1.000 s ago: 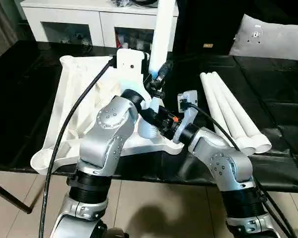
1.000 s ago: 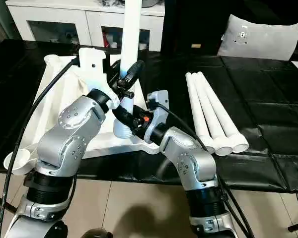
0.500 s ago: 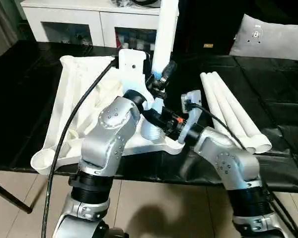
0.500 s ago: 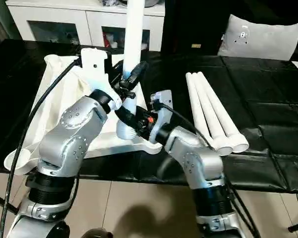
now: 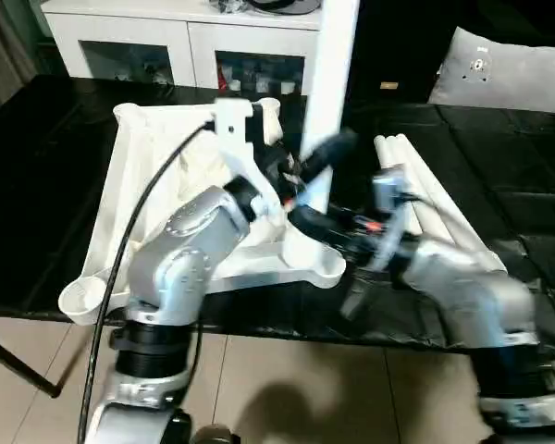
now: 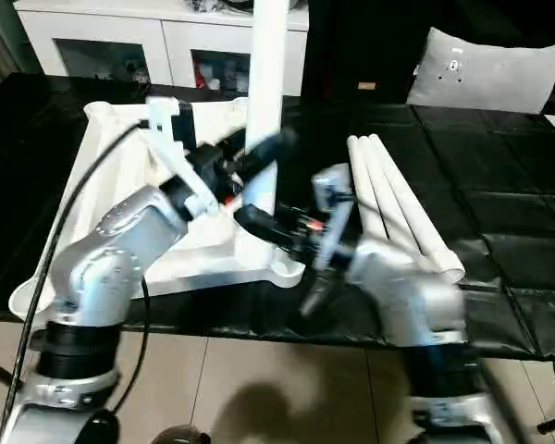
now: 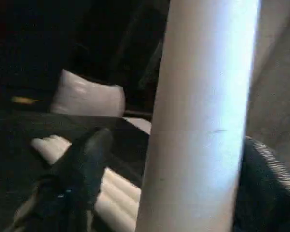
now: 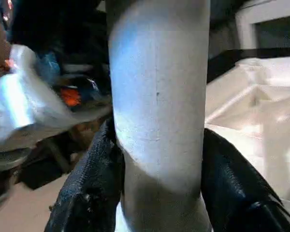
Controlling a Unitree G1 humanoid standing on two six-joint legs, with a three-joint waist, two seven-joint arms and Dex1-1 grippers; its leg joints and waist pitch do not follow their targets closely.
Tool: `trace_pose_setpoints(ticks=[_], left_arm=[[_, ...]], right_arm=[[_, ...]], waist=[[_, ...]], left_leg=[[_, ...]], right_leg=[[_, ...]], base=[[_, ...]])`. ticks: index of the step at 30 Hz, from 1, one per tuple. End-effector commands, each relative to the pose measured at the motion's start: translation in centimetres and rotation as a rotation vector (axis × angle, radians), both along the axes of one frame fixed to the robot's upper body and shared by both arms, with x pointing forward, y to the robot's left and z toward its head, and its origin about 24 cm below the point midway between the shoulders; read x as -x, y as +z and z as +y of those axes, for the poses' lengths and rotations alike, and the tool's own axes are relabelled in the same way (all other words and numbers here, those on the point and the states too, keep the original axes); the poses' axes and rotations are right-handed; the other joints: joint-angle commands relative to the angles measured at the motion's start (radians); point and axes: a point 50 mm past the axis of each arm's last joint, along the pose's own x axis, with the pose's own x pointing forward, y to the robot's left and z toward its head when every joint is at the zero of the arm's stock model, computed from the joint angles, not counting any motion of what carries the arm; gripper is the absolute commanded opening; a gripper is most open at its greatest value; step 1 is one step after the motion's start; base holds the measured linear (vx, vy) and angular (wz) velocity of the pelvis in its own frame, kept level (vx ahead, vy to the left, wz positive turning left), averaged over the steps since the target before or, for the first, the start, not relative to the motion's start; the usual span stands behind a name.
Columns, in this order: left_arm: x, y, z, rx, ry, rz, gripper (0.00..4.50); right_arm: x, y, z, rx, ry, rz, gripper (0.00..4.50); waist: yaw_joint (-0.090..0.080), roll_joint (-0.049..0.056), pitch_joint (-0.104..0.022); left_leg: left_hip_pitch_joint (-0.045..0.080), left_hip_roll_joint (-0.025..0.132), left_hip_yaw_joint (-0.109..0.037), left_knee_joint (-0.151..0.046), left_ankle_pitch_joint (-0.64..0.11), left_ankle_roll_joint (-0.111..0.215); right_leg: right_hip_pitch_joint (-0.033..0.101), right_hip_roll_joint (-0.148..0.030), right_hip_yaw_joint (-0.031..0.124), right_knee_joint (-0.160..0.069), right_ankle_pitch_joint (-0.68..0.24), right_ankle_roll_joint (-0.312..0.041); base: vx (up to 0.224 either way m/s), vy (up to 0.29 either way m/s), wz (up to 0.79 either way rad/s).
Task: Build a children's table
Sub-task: Pick table leg
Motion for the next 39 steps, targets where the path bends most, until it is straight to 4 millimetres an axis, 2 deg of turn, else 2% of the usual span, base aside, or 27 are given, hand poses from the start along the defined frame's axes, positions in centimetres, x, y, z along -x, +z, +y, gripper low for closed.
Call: trace_pose_setpoints(ticks=[1, 4, 7, 10, 12, 14, 16, 17, 22, 28, 34, 38, 39], left_arm=[[0.6, 0.5, 0.1, 0.032, -0.063, -0.010, 4.09], [0.1, 1.1, 0.6, 0.117, -0.101, 0.019, 4.29], [-0.1, 1.6, 0.9, 0.174, -0.123, 0.029, 4.29], [-0.3, 1.9, 1.4, 0.225, -0.144, 0.038, 3.96], [-0.3, 1.7, 1.5, 0.206, -0.162, 0.037, 3.89], [-0.2, 1.5, 1.4, 0.193, -0.175, 0.035, 3.62], [-0.1, 1.3, 1.3, 0.192, -0.179, 0.035, 3.52], [-0.1, 1.1, 1.3, 0.193, -0.179, 0.041, 3.31], [-0.3, 0.7, 1.4, 0.200, -0.175, 0.057, 2.91], [-0.4, 0.6, 1.5, 0.216, -0.173, 0.065, 2.61], [-0.5, 0.5, 1.6, 0.232, -0.160, 0.075, 1.99], [-0.5, 0.4, 1.7, 0.232, -0.145, 0.083, 1.92], [-0.7, 0.3, 1.8, 0.233, -0.126, 0.090, 1.90]], right_arm=[[0.6, 0.6, 0.0, -0.020, 0.064, -0.023, 1.89], [1.2, 0.7, -0.3, -0.025, 0.131, -0.016, 1.89], [1.3, 0.7, -0.5, -0.024, 0.146, -0.012, 1.89], [1.4, 0.7, -0.7, -0.028, 0.155, -0.009, 1.89], [1.5, 0.7, -0.7, -0.031, 0.166, -0.007, 1.89], [1.4, 0.7, -0.7, -0.031, 0.163, -0.007, 1.89], [1.4, 0.6, -0.8, -0.031, 0.157, -0.007, 1.89], [1.4, 0.6, -0.7, -0.032, 0.153, -0.007, 1.89], [1.3, 0.6, -0.7, -0.037, 0.148, -0.008, 1.89], [1.1, 0.6, -0.6, -0.032, 0.131, -0.008, 1.89], [0.9, 0.5, -0.7, -0.024, 0.098, -0.012, 1.89], [0.4, 0.4, -0.7, -0.009, 0.047, -0.013, 1.89], [0.1, 0.4, -0.7, -0.013, 0.025, -0.011, 2.24]], waist=[[0.003, -0.010, -0.069], [0.003, -0.011, -0.068], [0.004, -0.011, -0.068], [0.004, -0.010, -0.068], [0.004, -0.009, -0.069], [0.005, -0.007, -0.070], [0.004, -0.008, -0.069], [0.004, -0.006, -0.070], [0.004, -0.007, -0.069], [0.004, -0.007, -0.070], [0.004, -0.006, -0.070], [0.003, -0.004, -0.070], [0.003, -0.005, -0.071]], left_leg=[[0.012, 0.059, -0.014, -0.055, -0.048, 0.040], [0.011, 0.058, -0.014, -0.053, -0.051, 0.042], [0.013, 0.059, -0.014, -0.054, -0.061, 0.037], [0.013, 0.058, -0.015, -0.054, -0.061, 0.036], [0.013, 0.060, -0.015, -0.054, -0.058, 0.037], [0.013, 0.060, -0.016, -0.054, -0.053, 0.038], [0.013, 0.061, -0.016, -0.055, -0.053, 0.037], [0.013, 0.061, -0.016, -0.055, -0.054, 0.034], [0.013, 0.061, -0.016, -0.055, -0.060, 0.031], [0.014, 0.061, -0.016, -0.055, -0.054, 0.030], [0.014, 0.061, -0.016, -0.056, -0.059, 0.028], [0.014, 0.062, -0.016, -0.056, -0.061, 0.025], [0.014, 0.062, -0.017, -0.056, -0.059, 0.024]], right_leg=[[0.051, -0.108, 0.043, -0.071, 0.011, -0.186], [0.051, -0.107, 0.042, -0.073, -0.008, -0.191], [0.050, -0.106, 0.042, -0.077, -0.045, -0.187], [0.047, -0.105, 0.042, -0.077, -0.048, -0.185], [0.048, -0.106, 0.042, -0.076, -0.042, -0.183], [0.048, -0.107, 0.042, -0.075, -0.031, -0.180], [0.048, -0.107, 0.042, -0.076, -0.032, -0.180], [0.048, -0.107, 0.042, -0.075, -0.031, -0.181], [0.049, -0.107, 0.043, -0.076, -0.032, -0.183], [0.049, -0.107, 0.042, -0.074, -0.025, -0.183], [0.049, -0.107, 0.042, -0.075, -0.027, -0.185], [0.048, -0.107, 0.042, -0.074, -0.021, -0.185], [0.048, -0.107, 0.042, -0.073, -0.017, -0.186]], base=[[0.000, 0.000, 0.00], [0.000, 0.000, 0.00], [0.000, 0.000, 0.00], [0.000, 0.000, 0.00], [0.000, 0.000, 0.00], [0.000, 0.000, 0.00], [0.000, 0.000, 0.00], [0.000, 0.000, 0.00], [0.000, 0.000, 0.00], [0.000, 0.000, 0.00], [0.000, 0.000, 0.00], [0.000, 0.000, 0.00], [0.000, 0.000, 0.00]])
